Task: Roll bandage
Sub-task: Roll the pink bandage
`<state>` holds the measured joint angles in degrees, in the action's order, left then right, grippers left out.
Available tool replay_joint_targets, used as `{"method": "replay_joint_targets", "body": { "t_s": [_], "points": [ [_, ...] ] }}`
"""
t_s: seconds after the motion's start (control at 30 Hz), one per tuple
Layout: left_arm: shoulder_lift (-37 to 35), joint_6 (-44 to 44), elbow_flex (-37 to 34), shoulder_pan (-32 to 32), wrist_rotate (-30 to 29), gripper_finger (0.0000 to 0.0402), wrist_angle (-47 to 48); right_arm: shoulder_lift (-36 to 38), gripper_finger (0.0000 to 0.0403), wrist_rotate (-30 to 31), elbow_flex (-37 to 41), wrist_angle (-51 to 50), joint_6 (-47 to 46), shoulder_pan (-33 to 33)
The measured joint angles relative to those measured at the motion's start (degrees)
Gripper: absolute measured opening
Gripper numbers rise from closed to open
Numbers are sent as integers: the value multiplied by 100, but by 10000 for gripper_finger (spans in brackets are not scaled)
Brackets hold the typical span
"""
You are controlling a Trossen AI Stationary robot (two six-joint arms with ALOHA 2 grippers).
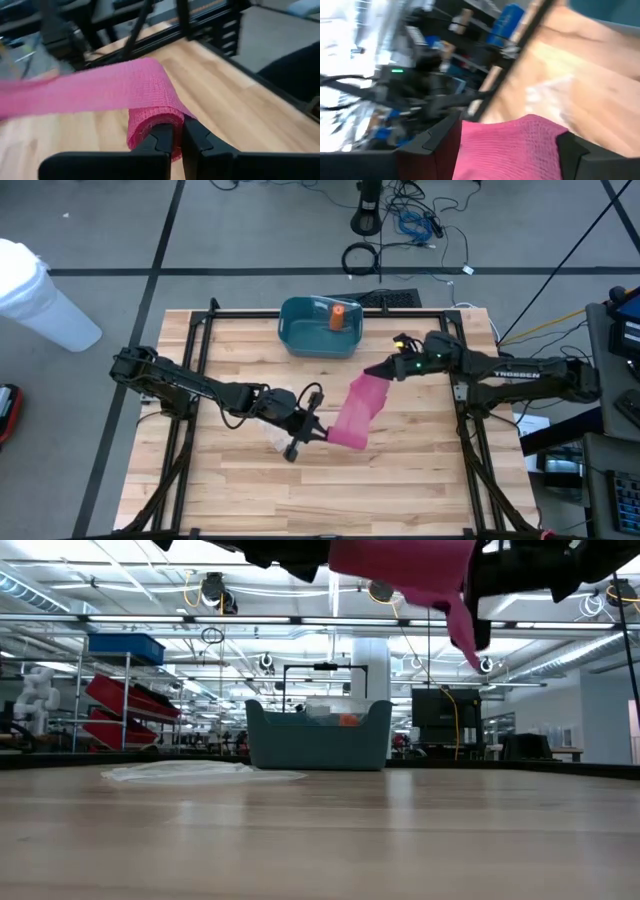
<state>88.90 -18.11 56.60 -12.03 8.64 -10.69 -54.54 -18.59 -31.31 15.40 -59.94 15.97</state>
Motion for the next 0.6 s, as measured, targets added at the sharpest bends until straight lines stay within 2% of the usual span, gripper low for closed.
{"method": "replay_joint_targets", "body": {
  "t_s": [0.13, 0.27, 0.37, 0.47, 0.6],
  "points": [
    [0, -68, 0, -23, 165, 12, -122, -133, 209, 17, 0, -531, 166, 161],
    [0, -126, 0, -34, 237, 12, -124, -318, 210, -119, 0, 95, 255, -42],
    [0, -182, 0, -45, 279, 12, -128, -387, 214, -740, 0, 544, 512, -137],
    [0, -183, 0, -48, 283, 12, -117, -373, 215, -1318, 0, 568, 568, -132],
    [0, -191, 0, -94, 373, 12, -41, -354, 215, -2594, 0, 434, 238, 81]
  ]
}}
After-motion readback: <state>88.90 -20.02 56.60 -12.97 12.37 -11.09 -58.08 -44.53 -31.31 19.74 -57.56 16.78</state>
